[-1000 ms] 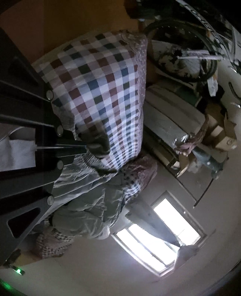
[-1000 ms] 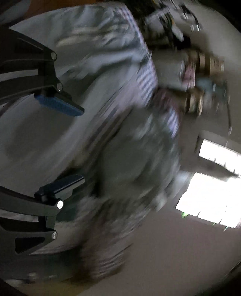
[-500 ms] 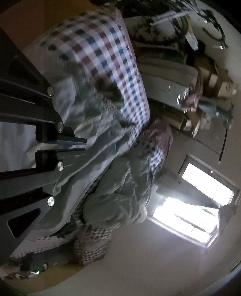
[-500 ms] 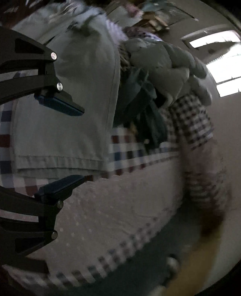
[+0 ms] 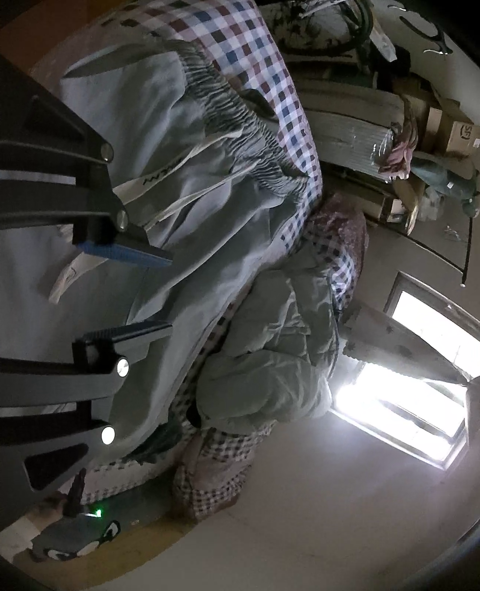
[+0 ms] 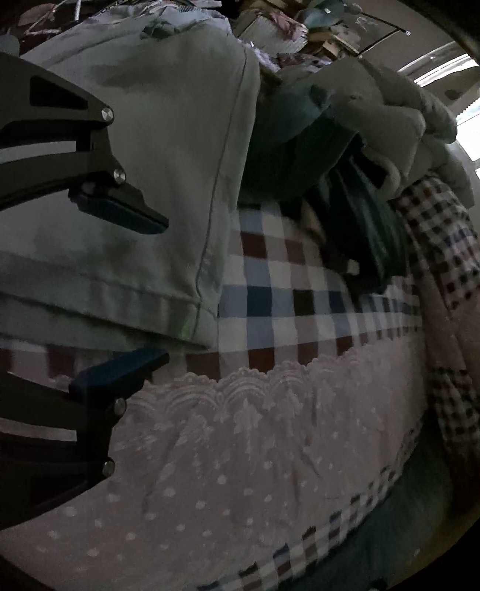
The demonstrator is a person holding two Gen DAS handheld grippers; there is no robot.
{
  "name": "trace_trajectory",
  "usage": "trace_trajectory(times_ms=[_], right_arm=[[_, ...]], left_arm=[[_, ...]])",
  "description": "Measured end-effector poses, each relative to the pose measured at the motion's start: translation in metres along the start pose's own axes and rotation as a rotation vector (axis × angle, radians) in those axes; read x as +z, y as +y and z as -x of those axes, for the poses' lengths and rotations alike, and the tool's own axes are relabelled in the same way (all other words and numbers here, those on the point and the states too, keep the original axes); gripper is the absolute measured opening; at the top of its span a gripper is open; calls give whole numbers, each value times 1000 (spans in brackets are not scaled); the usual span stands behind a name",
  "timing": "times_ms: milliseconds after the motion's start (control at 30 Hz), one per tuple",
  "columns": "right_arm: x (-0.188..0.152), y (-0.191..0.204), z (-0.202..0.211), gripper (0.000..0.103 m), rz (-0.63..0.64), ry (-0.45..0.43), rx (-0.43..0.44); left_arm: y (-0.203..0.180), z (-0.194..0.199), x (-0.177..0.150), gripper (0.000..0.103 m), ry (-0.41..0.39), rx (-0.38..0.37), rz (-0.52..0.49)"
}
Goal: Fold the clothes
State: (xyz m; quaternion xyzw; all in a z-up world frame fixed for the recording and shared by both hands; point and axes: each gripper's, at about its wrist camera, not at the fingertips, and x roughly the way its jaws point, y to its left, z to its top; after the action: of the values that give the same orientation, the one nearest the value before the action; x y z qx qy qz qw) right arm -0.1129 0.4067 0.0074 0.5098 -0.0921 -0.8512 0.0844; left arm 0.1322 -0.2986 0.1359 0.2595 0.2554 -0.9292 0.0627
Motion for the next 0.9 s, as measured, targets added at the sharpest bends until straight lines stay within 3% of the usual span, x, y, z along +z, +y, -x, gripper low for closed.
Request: trace_trajectory(times_ms=[67, 100, 133, 267, 300, 467, 600, 800, 900], right_arm=[[2, -3, -5, 59, 13, 1, -15], [3, -4, -8, 50, 19, 0, -23], [3, -4, -8, 31, 26, -3, -38], [7, -2, 4, 19, 84, -47, -42], [11, 0, 10, 3, 101, -75, -45], [44, 8, 42, 2, 129, -190, -108], [77, 28, 56, 2, 182, -224, -158], [78, 29, 40, 4, 176, -164, -226], [63, 25, 28, 18, 180, -126, -336]], left_arm=[[-2, -6, -2, 33, 5, 9, 2], [-3, -9, -3, 33, 9, 12, 5], [-3, -12, -4, 33, 13, 14, 8], [-7, -21, -7, 33, 23, 20, 17], [-8, -23, -7, 33, 24, 22, 18], [-15, -24, -9, 33, 24, 23, 1], [-15, -21, -9, 33, 20, 27, -5], [9, -5, -7, 33, -2, 60, 37], [33, 16, -5, 35, -33, 106, 66]])
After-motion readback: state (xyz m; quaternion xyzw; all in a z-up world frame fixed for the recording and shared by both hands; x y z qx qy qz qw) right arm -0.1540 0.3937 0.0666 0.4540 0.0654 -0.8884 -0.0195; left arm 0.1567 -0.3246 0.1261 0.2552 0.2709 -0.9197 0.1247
